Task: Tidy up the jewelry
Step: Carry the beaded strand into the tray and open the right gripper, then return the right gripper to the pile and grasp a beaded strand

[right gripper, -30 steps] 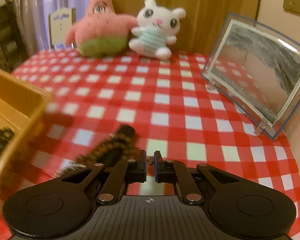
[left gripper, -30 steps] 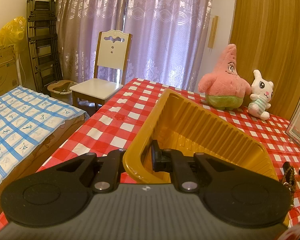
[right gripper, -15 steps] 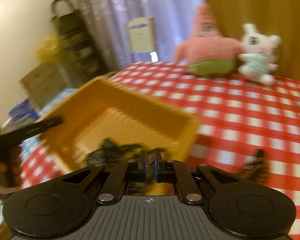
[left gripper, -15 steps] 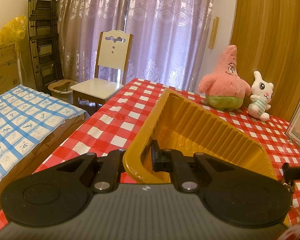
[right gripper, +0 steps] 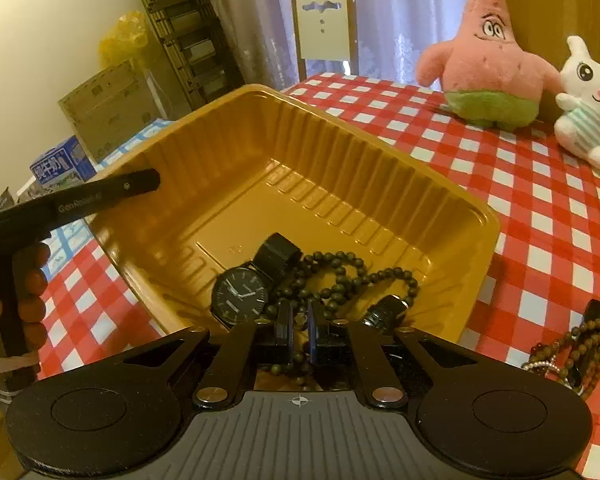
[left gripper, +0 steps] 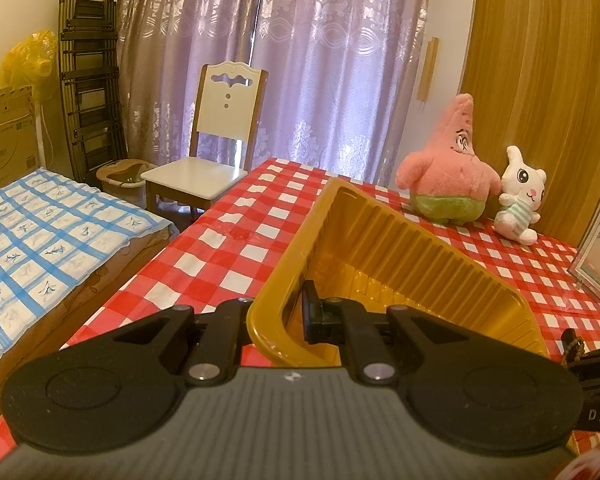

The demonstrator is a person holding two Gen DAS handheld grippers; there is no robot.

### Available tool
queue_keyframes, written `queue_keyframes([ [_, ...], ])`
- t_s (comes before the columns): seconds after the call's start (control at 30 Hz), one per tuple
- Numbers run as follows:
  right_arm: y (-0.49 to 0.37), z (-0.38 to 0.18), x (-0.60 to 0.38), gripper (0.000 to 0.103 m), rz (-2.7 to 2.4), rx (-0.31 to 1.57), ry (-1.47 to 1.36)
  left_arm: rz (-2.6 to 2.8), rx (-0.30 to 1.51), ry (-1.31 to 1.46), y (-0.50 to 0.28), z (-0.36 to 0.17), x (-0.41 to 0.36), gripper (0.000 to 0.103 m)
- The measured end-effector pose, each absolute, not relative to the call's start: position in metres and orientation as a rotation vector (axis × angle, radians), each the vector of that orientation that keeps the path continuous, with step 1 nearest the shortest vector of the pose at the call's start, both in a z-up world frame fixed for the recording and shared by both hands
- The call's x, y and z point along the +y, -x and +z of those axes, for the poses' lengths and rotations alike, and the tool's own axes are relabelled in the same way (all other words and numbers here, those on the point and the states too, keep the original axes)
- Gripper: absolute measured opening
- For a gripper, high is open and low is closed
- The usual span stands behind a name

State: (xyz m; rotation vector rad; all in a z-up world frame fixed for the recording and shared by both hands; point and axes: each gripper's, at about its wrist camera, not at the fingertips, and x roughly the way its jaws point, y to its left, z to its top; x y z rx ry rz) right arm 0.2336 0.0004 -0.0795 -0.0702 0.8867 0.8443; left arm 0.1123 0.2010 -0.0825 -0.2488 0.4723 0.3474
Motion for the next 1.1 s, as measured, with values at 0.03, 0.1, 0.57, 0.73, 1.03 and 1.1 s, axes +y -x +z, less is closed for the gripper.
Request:
queue_keyframes([
  [0.03, -0.234, -0.079, 0.0, 0.007, 0.845, 0.89, 0.059, 0.347, 0.472, 0.248, -0.112, -0.082, 0.201, 0.01],
  [0.1, -0.234, -0.075, -0.001, 0.008, 0.841, 0.891, 0.043, 0.347, 0.472, 0.248, -0.112, -0.083, 0.201, 0.01],
  [0.57, -0.224, -0.055, -0.024, 0.039, 0.783, 0.849, -0.038, 0.348, 0.47, 0.247, -0.112, -0.083, 0.2, 0.009],
  [0.73, -0.213, -0.053, -0.059, 0.039, 0.69, 0.859, -0.094, 0.349, 0.471, 0.25, -0.112, -0.083, 0.199, 0.009],
  [1.03, -0.196, -0.071, -0.143, 0.039, 0.427, 0.929, -0.161, 0.346, 0.473, 0.246, -0.112, -0.082, 0.197, 0.009],
  [1.1, -0.194, -0.075, -0.157, 0.039, 0.377, 0.942, -0.159, 0.346, 0.473, 0.247, -0.112, -0.082, 0.197, 0.009],
])
